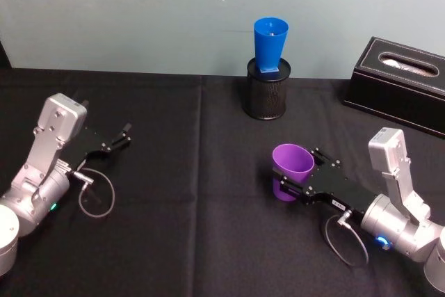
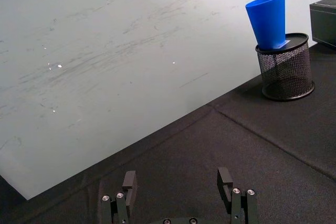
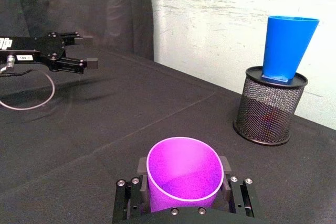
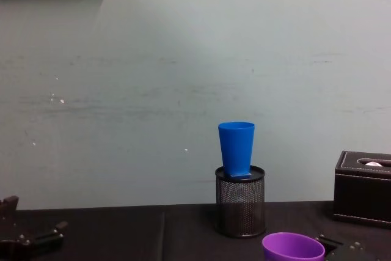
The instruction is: Pick up one cup with a gripper and tap it against the other cup.
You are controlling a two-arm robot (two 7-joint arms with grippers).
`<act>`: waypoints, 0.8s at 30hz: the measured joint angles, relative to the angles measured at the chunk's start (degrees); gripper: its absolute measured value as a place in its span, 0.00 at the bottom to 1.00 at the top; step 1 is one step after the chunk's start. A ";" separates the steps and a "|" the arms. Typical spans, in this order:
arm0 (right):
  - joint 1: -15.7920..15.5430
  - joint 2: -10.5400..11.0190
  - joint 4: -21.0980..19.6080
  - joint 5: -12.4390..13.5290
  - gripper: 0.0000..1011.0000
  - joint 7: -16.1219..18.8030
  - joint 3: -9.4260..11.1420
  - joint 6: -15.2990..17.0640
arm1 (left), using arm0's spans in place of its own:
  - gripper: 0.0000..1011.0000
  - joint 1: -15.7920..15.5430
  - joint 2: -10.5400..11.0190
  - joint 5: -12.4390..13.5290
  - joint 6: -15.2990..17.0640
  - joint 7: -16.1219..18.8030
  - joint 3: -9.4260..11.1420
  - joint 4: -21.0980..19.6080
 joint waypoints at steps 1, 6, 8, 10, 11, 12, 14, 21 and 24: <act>0.00 0.01 0.00 0.00 0.76 0.00 -0.01 0.00 | 0.99 0.00 0.00 0.00 0.00 0.00 0.00 0.00; 0.00 0.02 0.00 0.01 0.74 0.01 -0.02 0.00 | 0.99 0.00 0.00 0.00 0.00 0.00 0.00 0.00; 0.00 0.02 0.00 0.01 0.73 0.02 -0.02 0.00 | 0.99 0.00 0.00 0.00 0.00 0.00 0.00 0.00; 0.00 0.02 0.00 0.01 0.73 0.03 -0.02 0.00 | 0.99 0.00 0.00 0.00 0.00 0.00 0.00 0.00; 0.00 0.02 0.00 0.01 0.73 0.03 -0.02 0.00 | 0.99 0.00 0.00 0.00 0.00 0.00 0.00 0.00; 0.00 0.02 0.00 0.01 0.73 0.03 -0.02 0.00 | 0.99 0.00 0.00 0.00 0.00 0.00 0.00 0.00; 0.00 0.02 0.00 0.01 0.73 0.04 -0.02 0.00 | 0.99 0.00 0.00 0.00 0.00 0.00 0.00 0.00; 0.00 0.02 -0.01 0.02 0.73 0.09 -0.02 -0.01 | 0.99 0.00 0.00 0.00 0.00 0.00 0.00 0.00; -0.01 0.04 -0.06 0.03 0.73 0.09 -0.01 0.00 | 0.99 0.00 0.00 0.00 0.00 0.00 0.00 0.00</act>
